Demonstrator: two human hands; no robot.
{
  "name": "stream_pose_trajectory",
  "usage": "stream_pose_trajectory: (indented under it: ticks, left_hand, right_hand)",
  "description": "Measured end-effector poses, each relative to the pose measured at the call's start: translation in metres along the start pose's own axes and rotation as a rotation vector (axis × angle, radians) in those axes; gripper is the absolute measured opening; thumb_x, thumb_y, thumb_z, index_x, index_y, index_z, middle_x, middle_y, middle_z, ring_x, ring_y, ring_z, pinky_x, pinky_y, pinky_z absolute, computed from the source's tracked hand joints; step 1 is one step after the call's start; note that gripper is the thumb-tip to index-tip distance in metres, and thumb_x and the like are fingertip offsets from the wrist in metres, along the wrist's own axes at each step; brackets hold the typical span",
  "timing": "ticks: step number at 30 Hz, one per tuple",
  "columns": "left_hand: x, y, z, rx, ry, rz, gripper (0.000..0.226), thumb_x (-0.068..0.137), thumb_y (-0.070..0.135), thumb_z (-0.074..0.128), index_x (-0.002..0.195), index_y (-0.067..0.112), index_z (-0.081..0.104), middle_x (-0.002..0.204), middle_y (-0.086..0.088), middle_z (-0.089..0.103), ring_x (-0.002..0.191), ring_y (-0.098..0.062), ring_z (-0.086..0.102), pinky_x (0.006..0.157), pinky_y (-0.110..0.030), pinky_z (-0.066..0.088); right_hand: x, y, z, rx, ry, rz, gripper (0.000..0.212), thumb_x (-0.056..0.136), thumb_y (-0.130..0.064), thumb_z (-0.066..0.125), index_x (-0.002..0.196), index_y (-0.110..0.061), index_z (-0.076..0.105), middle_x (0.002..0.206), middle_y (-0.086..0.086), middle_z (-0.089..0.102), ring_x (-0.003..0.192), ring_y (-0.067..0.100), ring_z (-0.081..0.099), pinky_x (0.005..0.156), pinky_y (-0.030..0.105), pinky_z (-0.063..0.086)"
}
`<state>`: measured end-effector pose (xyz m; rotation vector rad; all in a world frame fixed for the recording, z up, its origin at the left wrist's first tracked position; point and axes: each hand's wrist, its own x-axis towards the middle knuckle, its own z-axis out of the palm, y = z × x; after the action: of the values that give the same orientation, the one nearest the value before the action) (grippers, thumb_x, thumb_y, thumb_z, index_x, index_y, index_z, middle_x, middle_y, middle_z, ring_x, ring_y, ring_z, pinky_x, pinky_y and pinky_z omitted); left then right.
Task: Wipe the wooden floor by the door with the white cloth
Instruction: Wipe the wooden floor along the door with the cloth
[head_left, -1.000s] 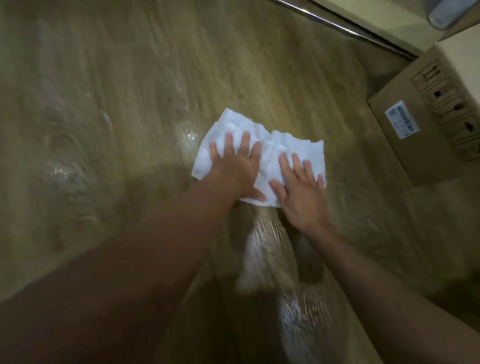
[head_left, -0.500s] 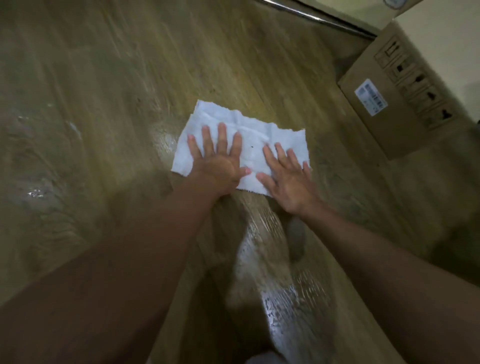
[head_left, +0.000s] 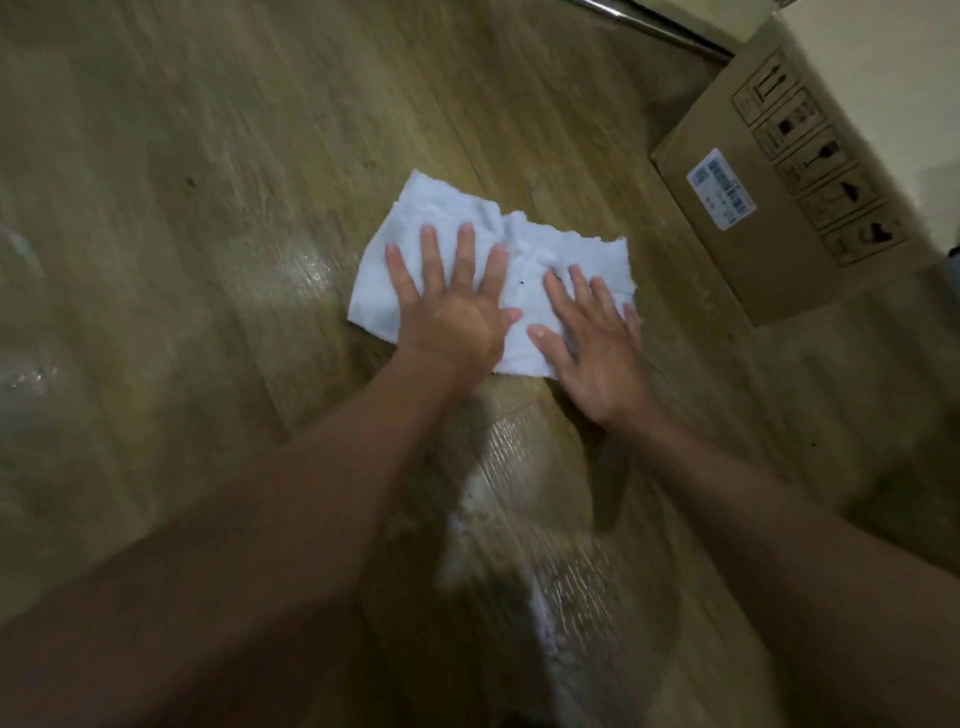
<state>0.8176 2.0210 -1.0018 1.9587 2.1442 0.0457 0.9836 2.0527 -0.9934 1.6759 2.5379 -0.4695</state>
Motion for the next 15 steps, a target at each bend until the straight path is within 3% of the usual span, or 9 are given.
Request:
stream_pose_trajectory:
  ticks: [2,5,8,10,13,15]
  left_hand:
    - [0.000,0.016,0.003,-0.011,0.043,0.014,0.068,0.093,0.055,0.012,0.152,0.022,0.015,0.159,-0.014,0.011,0.143,-0.046,0.006,0.109,-0.070,0.004]
    - [0.013,0.027,0.002,-0.044,-0.001,-0.052,0.066,0.098,0.054,0.018,0.152,0.024,-0.003,0.159,-0.010,-0.010,0.144,-0.041,-0.013,0.110,-0.066,-0.008]
    - [0.031,0.026,-0.006,-0.056,-0.045,-0.129,0.064,0.098,0.054,0.015,0.151,0.028,-0.009,0.158,-0.006,-0.019,0.143,-0.038,-0.021,0.111,-0.064,-0.010]
    - [0.037,0.029,-0.007,-0.044,-0.087,-0.164,0.063,0.098,0.054,0.013,0.150,0.029,-0.011,0.157,-0.007,-0.021,0.142,-0.039,-0.022,0.110,-0.065,-0.011]
    - [0.025,0.048,-0.004,-0.008,-0.066,-0.058,0.062,0.098,0.055,0.014,0.150,0.031,-0.009,0.158,-0.009,-0.017,0.142,-0.042,-0.018,0.109,-0.066,-0.010]
    - [0.011,0.070,0.000,-0.001,-0.058,0.050,0.061,0.098,0.054,0.014,0.150,0.032,-0.009,0.159,-0.009,-0.015,0.143,-0.041,-0.016,0.110,-0.066,-0.008]
  right_hand:
    - [-0.006,0.020,-0.004,-0.034,0.012,0.025,0.058,0.097,-0.059,0.017,0.150,-0.041,0.002,0.161,-0.009,-0.002,0.148,0.015,-0.005,0.119,0.047,-0.002]
    - [0.011,0.023,-0.007,-0.012,0.000,0.113,0.058,0.097,-0.060,0.014,0.150,-0.041,-0.001,0.161,-0.008,-0.006,0.147,0.016,-0.009,0.117,0.047,-0.007]
    - [0.031,0.009,-0.004,-0.013,-0.039,0.205,0.058,0.098,-0.057,0.011,0.150,-0.039,-0.008,0.160,-0.007,-0.014,0.146,0.020,-0.015,0.115,0.048,-0.013]
    - [0.028,0.010,-0.006,-0.030,-0.042,0.141,0.058,0.098,-0.056,0.011,0.150,-0.037,-0.008,0.160,-0.006,-0.013,0.147,0.020,-0.014,0.115,0.048,-0.011]
    - [-0.005,0.042,-0.013,-0.052,-0.040,0.042,0.059,0.098,-0.060,0.013,0.151,-0.039,-0.004,0.161,-0.007,-0.008,0.147,0.017,-0.009,0.117,0.045,-0.005]
    - [-0.023,0.065,-0.017,-0.019,-0.030,0.122,0.061,0.096,-0.063,0.016,0.150,-0.041,-0.002,0.161,-0.005,-0.006,0.148,0.017,-0.007,0.117,0.045,-0.004]
